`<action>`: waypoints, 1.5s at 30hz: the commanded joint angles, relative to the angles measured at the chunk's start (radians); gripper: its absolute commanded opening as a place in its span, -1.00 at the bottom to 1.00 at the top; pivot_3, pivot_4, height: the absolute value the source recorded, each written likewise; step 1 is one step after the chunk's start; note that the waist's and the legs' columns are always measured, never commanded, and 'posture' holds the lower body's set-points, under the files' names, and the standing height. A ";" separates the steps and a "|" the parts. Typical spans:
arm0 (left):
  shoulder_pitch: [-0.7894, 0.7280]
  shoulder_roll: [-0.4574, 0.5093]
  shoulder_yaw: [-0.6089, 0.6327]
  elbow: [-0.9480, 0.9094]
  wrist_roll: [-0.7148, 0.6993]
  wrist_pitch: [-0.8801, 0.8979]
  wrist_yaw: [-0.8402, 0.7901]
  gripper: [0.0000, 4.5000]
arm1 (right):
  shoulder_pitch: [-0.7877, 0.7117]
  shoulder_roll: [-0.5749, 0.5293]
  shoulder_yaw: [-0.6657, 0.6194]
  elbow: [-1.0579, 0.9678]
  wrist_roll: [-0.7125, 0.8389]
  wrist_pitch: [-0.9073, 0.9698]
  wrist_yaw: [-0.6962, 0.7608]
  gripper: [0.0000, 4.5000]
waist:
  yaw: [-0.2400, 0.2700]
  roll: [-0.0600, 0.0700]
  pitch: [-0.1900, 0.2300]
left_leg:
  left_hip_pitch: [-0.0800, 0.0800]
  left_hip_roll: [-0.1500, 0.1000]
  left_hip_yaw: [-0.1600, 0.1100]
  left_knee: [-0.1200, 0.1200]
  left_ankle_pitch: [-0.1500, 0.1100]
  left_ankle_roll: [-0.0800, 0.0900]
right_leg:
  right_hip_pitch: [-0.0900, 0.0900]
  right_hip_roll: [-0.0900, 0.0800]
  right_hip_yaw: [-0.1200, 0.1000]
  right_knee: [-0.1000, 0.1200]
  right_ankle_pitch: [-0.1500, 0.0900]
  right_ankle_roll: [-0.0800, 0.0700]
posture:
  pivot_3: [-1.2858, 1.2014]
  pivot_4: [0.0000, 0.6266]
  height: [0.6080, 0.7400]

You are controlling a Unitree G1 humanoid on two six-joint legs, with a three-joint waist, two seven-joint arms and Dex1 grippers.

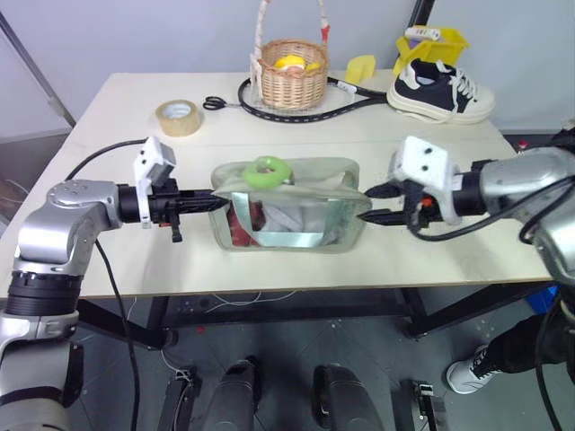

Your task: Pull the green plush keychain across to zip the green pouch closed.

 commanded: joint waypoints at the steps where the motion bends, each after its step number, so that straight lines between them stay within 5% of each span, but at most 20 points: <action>1: -0.009 -0.002 0.009 -0.034 0.001 -0.009 0.015 -1.00 | -0.132 0.086 -0.036 -0.024 0.076 0.012 -0.042 0.54 | -0.003 0.000 0.000 | 0.001 0.000 0.000 0.000 0.000 0.000 | 0.000 0.000 0.000 0.000 0.000 0.000 | 0.03 -0.52 0.75; 12: 0.003 -0.008 0.011 -0.058 -0.004 0.004 0.033 -1.00 | -0.305 0.407 0.276 0.177 -0.137 -0.071 -0.247 0.54 | 0.000 0.000 0.000 | -0.001 0.000 0.000 0.000 0.000 0.000 | -0.001 0.000 0.000 0.001 0.000 0.000 | 0.03 -0.52 0.75; 15: 0.010 -0.009 0.013 -0.068 -0.008 0.009 0.039 -1.00 | -0.315 0.433 0.304 0.204 -0.168 -0.077 -0.257 0.14 | 0.001 0.000 0.000 | 0.000 0.000 0.000 0.000 0.000 0.000 | -0.001 0.001 0.000 0.002 0.000 0.000 | 0.03 -0.52 0.75; 20: 0.016 -0.007 0.017 -0.074 -0.012 0.014 0.047 -1.00 | -0.307 0.424 0.323 0.192 -0.178 -0.084 -0.230 -0.95 | 0.001 0.000 0.000 | 0.000 0.000 -0.001 0.000 0.000 0.000 | 0.000 0.001 -0.001 0.002 0.000 0.000 | 0.03 -0.52 0.75; 27: 0.015 -0.010 0.014 -0.073 -0.012 0.017 0.047 -1.00 | -0.331 0.452 0.253 0.217 -0.157 -0.017 -0.255 -0.98 | 0.000 0.000 0.000 | 0.000 0.000 -0.001 0.000 0.000 0.000 | 0.000 0.002 -0.001 0.002 0.000 0.001 | 0.03 -0.52 0.75; 32: 0.016 -0.008 0.027 -0.066 -0.016 0.023 0.060 -1.00 | -0.337 0.300 0.059 0.236 -0.134 0.072 -0.272 -0.98 | 0.010 -0.001 0.000 | 0.000 0.000 -0.001 0.000 0.000 0.000 | 0.000 0.001 -0.001 0.002 0.001 0.001 | 0.03 -0.52 0.75; 38: 0.041 -0.008 0.046 -0.072 -0.026 0.043 0.091 -1.00 | -0.050 -0.094 -0.006 0.297 -0.299 -0.050 -0.304 -0.98 | 0.022 -0.001 -0.001 | 0.000 0.000 0.001 0.000 0.000 0.000 | 0.001 0.000 -0.001 -0.001 0.000 0.000 | 0.03 -0.52 0.75; 45: 0.060 0.004 0.066 -0.086 -0.043 0.061 0.122 -1.00 | 0.188 -0.187 -0.032 0.358 -0.407 -0.177 -0.427 -0.98 | -0.002 0.002 0.000 | 0.000 0.001 0.003 -0.001 0.000 0.001 | -0.001 0.002 0.002 -0.001 0.000 -0.001 | 0.03 -0.52 0.75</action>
